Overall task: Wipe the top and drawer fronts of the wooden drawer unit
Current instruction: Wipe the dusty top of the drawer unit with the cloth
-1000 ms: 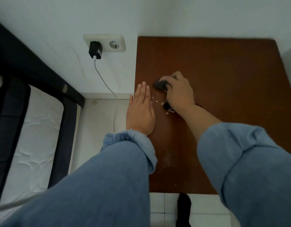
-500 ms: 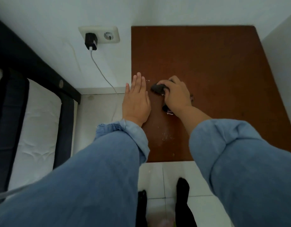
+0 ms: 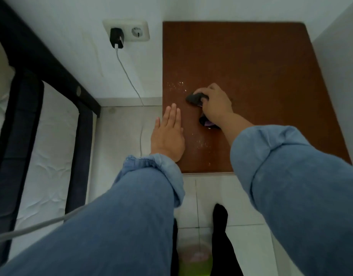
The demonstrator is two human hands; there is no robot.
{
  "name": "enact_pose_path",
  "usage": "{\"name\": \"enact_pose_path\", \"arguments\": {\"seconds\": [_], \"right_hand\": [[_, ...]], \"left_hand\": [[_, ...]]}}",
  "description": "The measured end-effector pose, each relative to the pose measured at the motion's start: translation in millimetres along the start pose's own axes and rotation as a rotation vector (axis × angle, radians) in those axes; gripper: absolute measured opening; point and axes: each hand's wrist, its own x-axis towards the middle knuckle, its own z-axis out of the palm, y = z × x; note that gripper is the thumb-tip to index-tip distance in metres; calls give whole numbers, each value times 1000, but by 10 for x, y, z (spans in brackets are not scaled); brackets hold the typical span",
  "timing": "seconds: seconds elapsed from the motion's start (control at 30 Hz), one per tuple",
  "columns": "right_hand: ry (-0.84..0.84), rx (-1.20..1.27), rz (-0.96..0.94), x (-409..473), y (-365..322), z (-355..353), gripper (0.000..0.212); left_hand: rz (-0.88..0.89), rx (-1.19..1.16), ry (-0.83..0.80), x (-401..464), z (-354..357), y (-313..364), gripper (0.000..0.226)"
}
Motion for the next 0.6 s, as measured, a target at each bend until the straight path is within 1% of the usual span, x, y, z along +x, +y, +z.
{"name": "enact_pose_path", "arguments": {"seconds": [0.2,0.4,0.6], "right_hand": [[22,11,21,-800,115,138,29],[32,34,14,-1395,149,231,28],[-42,36,-57,-1786,267,217,28]], "left_hand": [[-3,38,4,2,-13,34,56],[-16,81,7,2,17,19,56],[-25,85,-24,-34,-7,49,55]]}}
